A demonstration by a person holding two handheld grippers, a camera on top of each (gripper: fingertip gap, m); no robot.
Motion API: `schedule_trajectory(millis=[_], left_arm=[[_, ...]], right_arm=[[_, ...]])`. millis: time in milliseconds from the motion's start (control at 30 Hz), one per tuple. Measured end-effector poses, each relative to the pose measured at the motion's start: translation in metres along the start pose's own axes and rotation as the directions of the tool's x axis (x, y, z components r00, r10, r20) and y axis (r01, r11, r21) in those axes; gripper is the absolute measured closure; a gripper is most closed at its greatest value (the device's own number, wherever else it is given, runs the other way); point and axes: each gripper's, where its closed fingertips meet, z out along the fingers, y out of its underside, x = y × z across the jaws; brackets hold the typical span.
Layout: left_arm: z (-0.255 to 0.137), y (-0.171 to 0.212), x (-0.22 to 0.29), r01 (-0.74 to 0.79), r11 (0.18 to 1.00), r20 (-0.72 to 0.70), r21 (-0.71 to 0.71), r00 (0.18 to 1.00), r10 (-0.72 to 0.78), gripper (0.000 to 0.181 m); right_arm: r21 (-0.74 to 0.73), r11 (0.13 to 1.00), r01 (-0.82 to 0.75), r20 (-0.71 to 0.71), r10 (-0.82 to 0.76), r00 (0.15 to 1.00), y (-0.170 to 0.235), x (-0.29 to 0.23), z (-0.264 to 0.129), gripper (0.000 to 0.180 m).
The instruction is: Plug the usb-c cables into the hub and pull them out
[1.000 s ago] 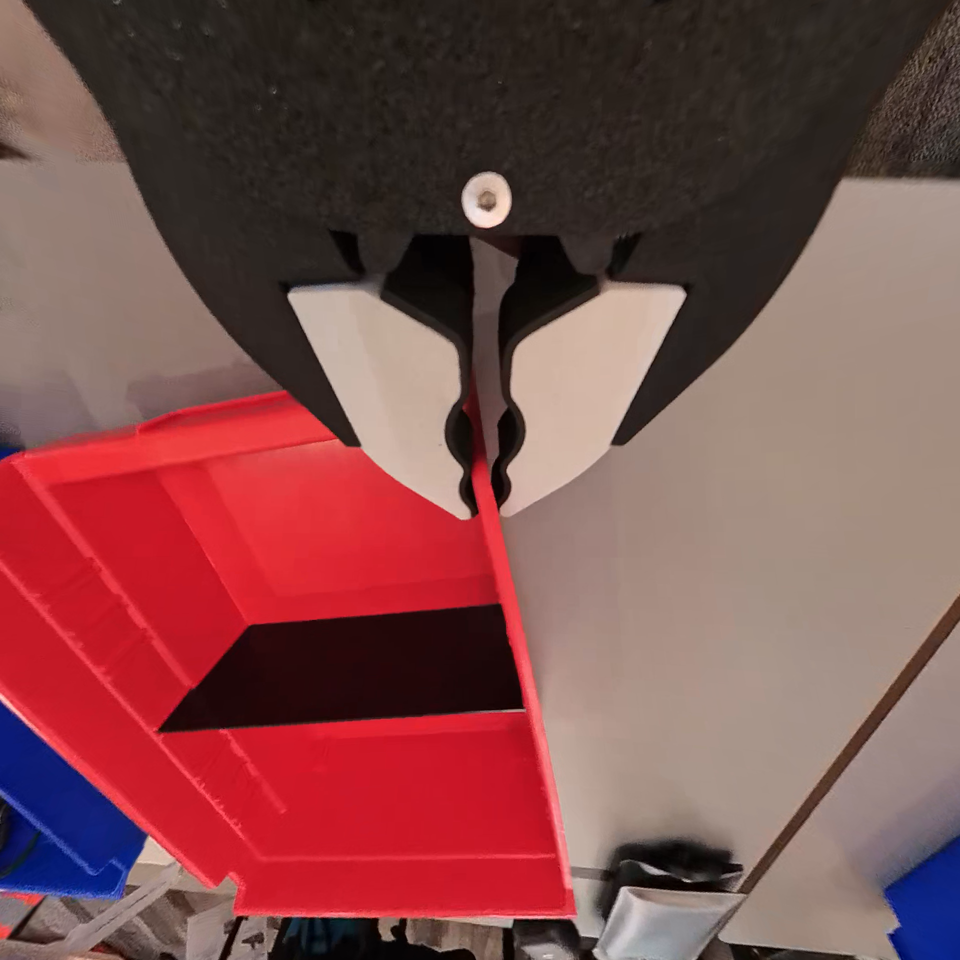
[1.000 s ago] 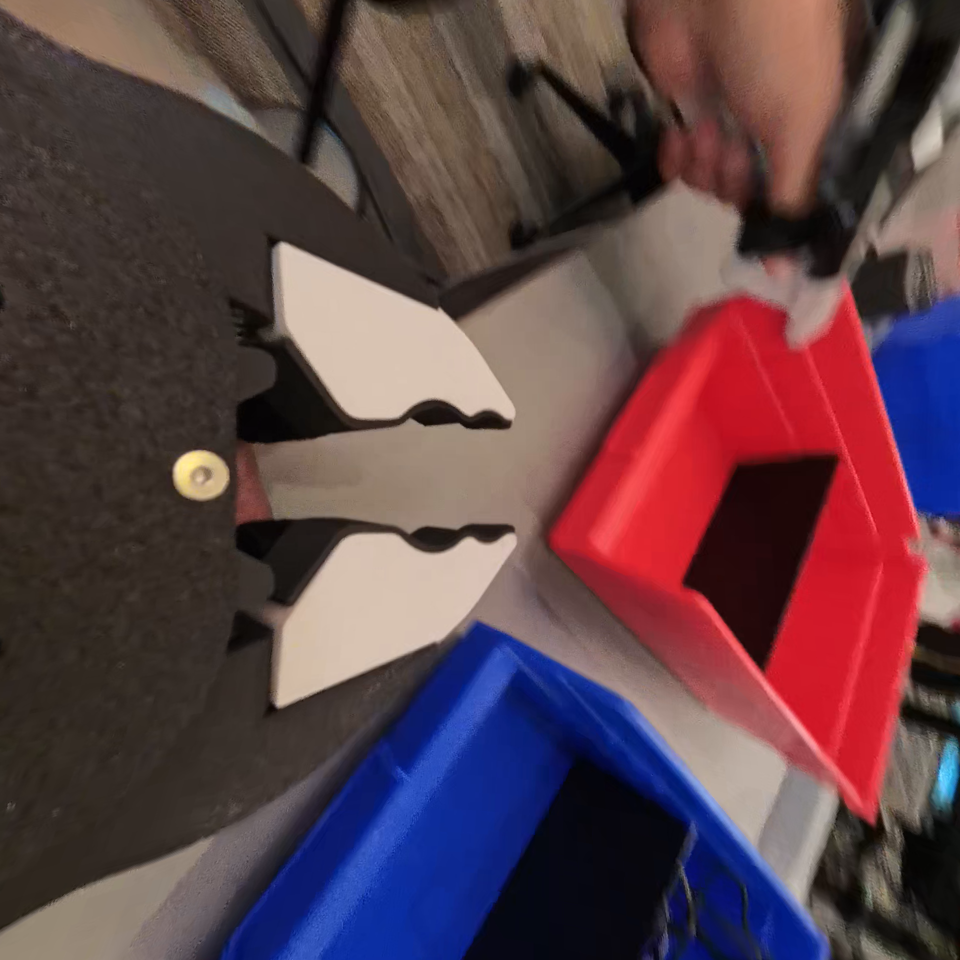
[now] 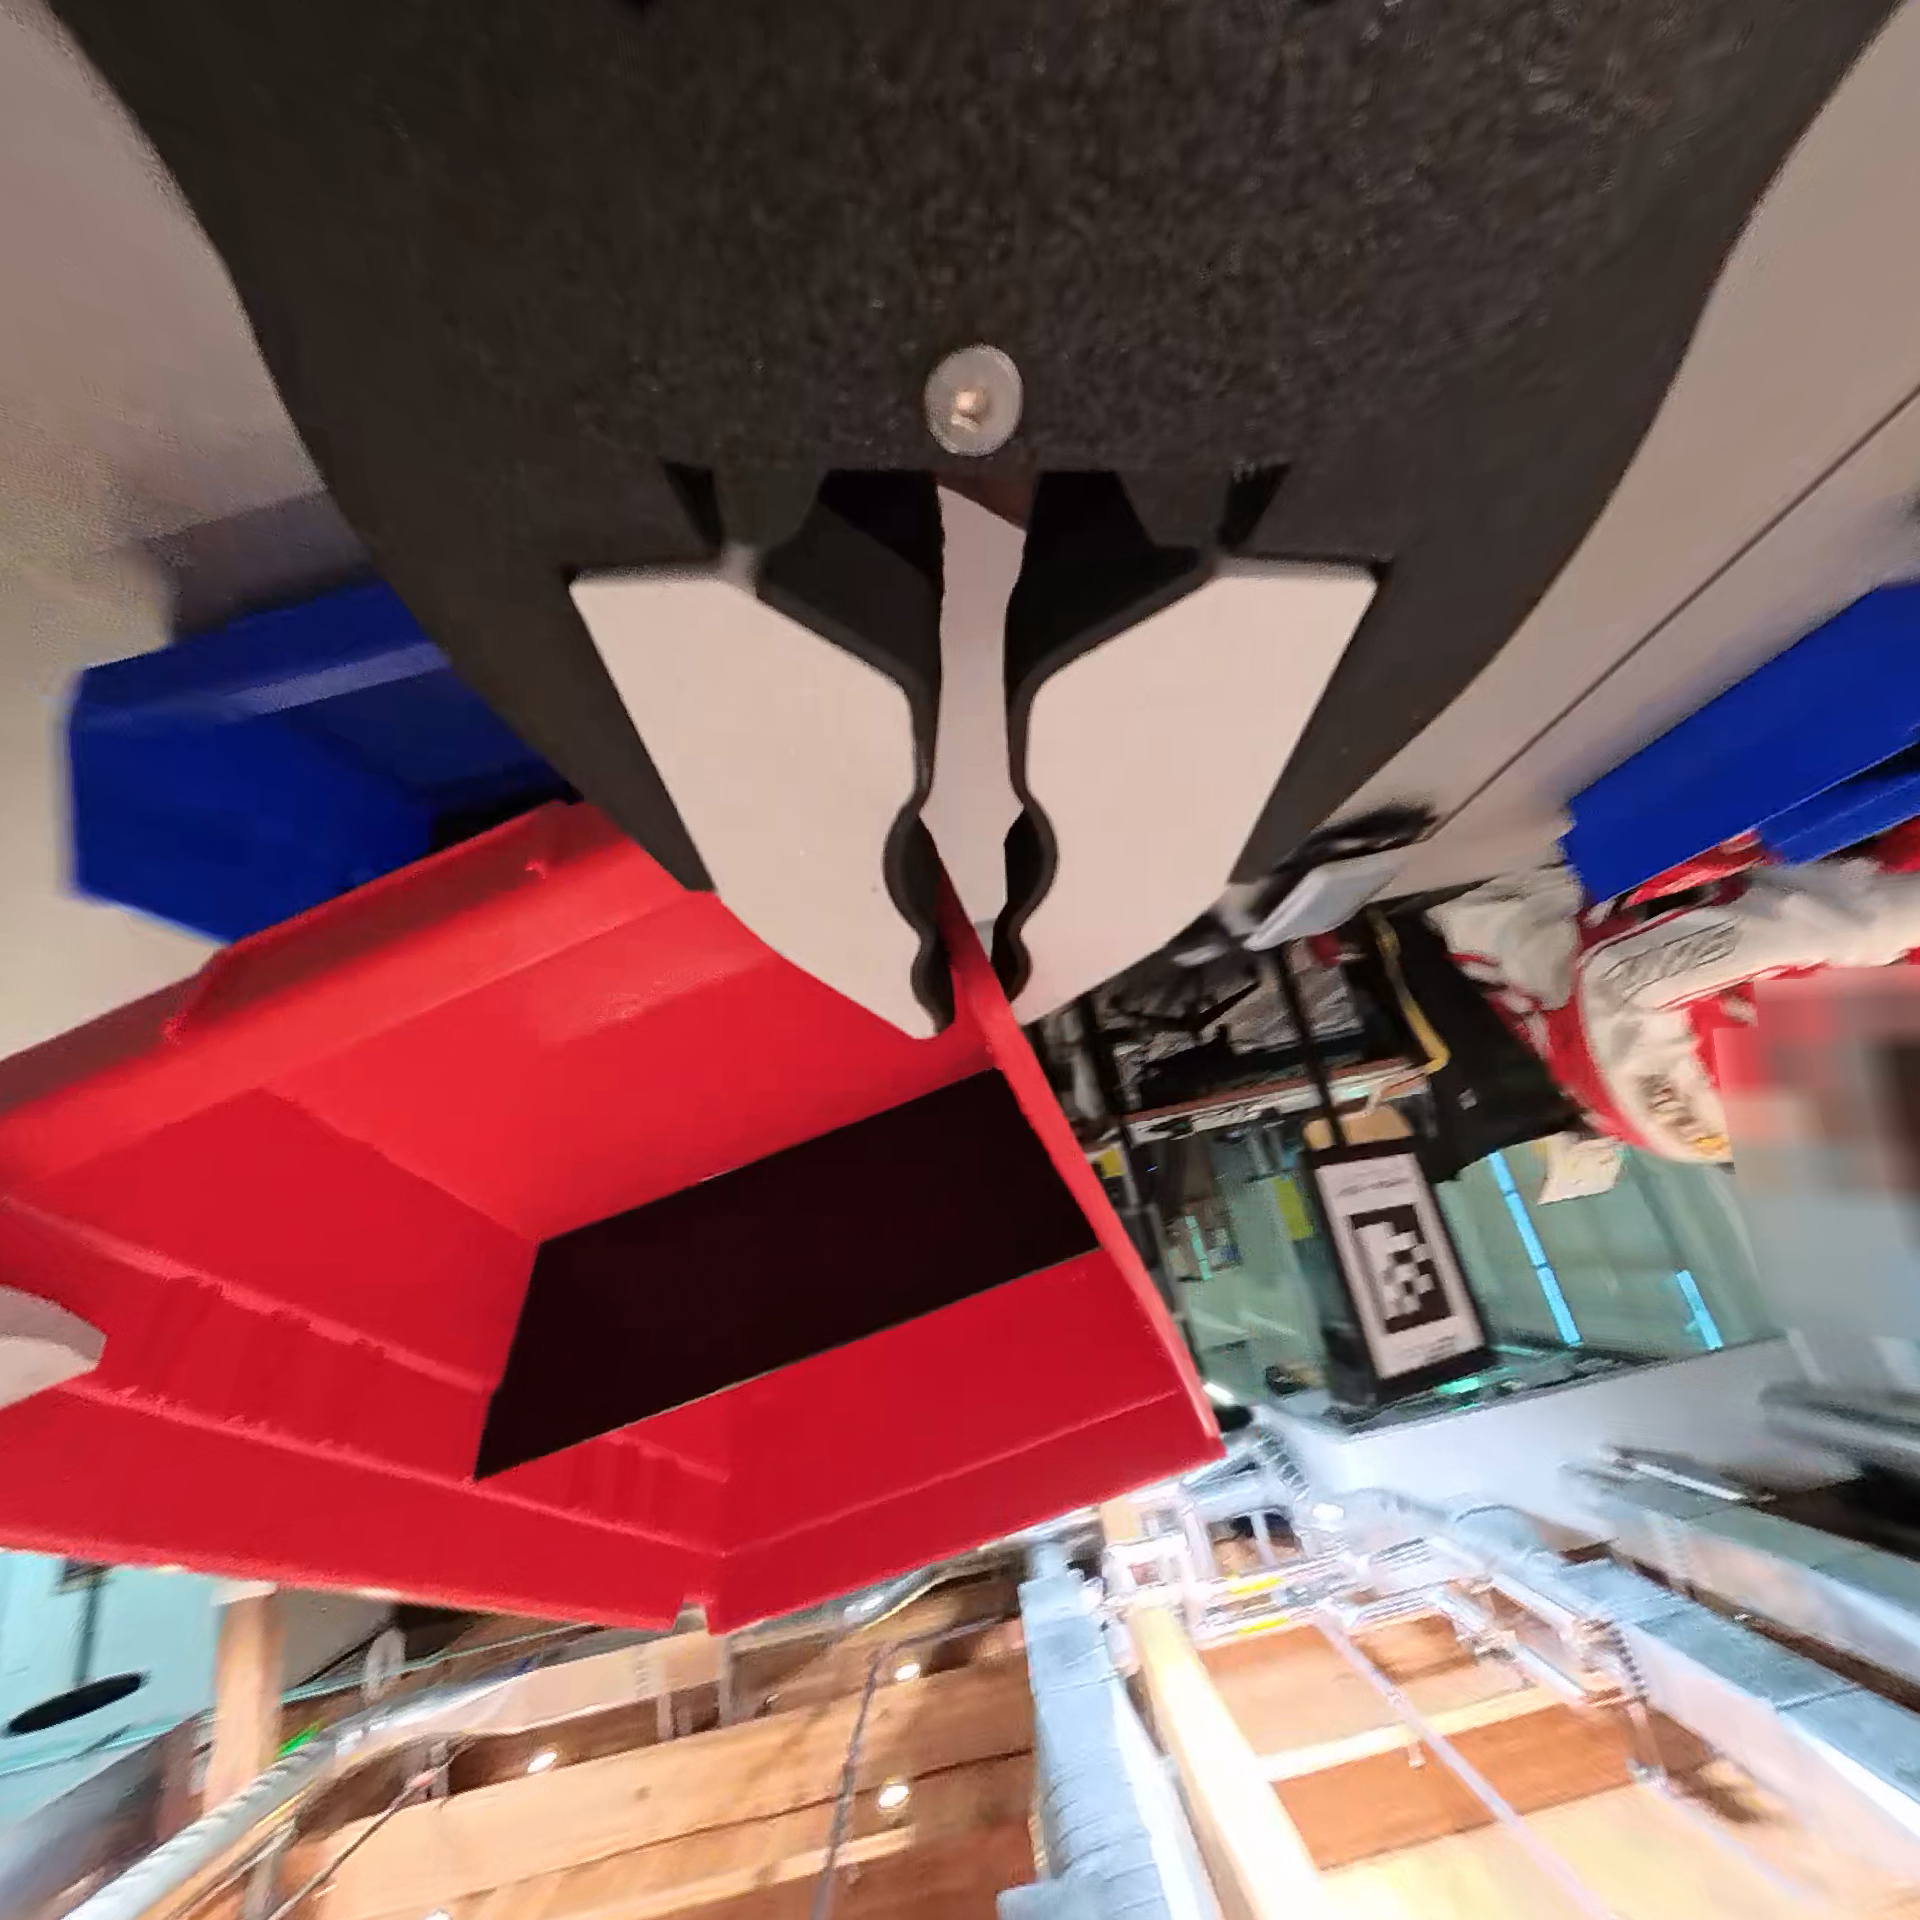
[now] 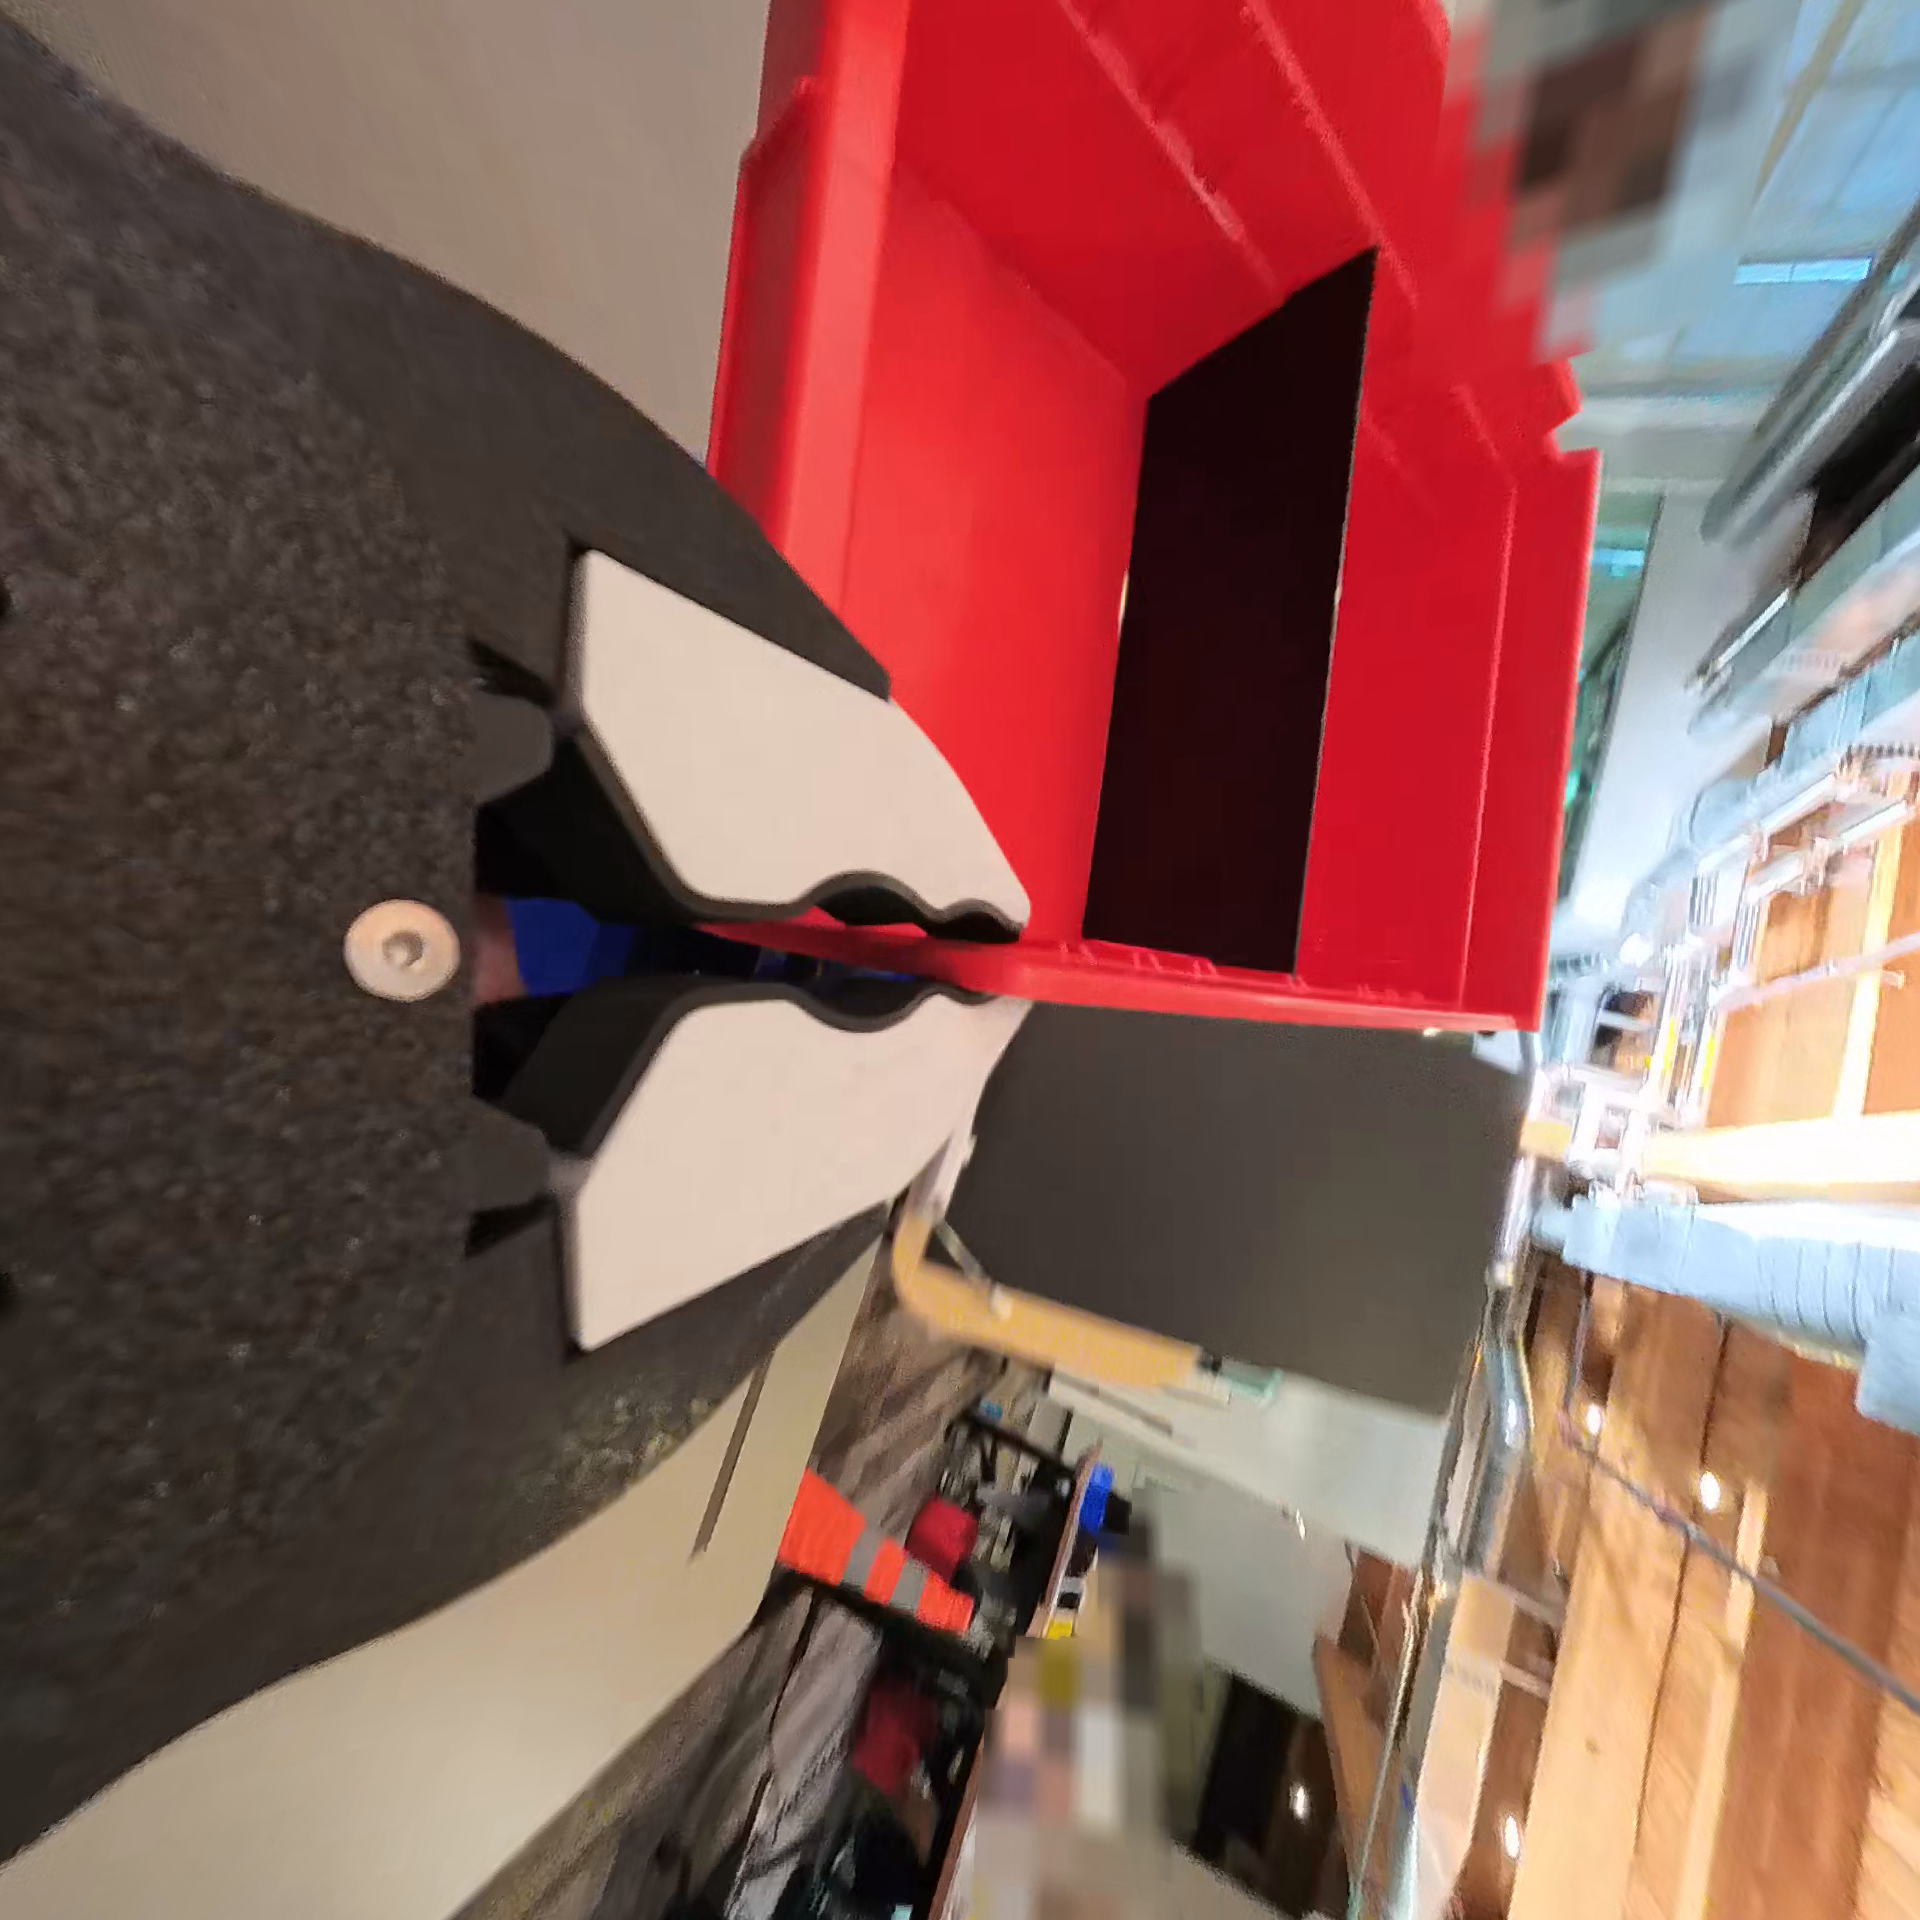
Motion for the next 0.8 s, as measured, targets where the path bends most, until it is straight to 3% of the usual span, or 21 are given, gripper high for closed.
schedule_trajectory(millis=[133, 233, 300, 467, 600, 800], left_arm=[[0.037, -0.029, 0.107, 0.003, 1.0, -0.141, -0.008, 0.99, -0.004, 0.175], [0.069, -0.033, 0.195, -0.034, 0.998, -0.212, -0.05, 0.977, 0.023, 0.176], [0.085, -0.026, 0.253, 0.016, 0.995, -0.262, -0.097, 0.964, -0.041, 0.175], [0.106, 0.026, 0.376, -0.062, 0.964, -0.357, -0.257, 0.934, -0.035, 0.177], [0.116, 0.067, 0.418, -0.076, 0.933, -0.387, -0.351, 0.92, -0.07, 0.177], [0.122, 0.084, 0.421, -0.068, 0.912, -0.371, -0.406, 0.924, -0.096, 0.176]], right_arm=[[-0.061, 0.994, -0.089, -0.155, 0.079, 0.985, 0.032, 0.11, -0.029, 0.177], [-0.139, 0.972, -0.188, -0.258, 0.148, 0.955, 0.082, 0.19, -0.045, 0.176], [-0.207, 0.959, -0.193, -0.281, 0.131, 0.951, 0.118, 0.238, -0.056, 0.175], [-0.365, 0.891, -0.27, -0.373, 0.126, 0.919, 0.201, 0.327, -0.093, 0.176], [-0.456, 0.849, -0.266, -0.403, 0.069, 0.913, 0.227, 0.357, -0.096, 0.177], [-0.472, 0.822, -0.32, -0.41, 0.118, 0.905, 0.253, 0.36, -0.082, 0.177]])
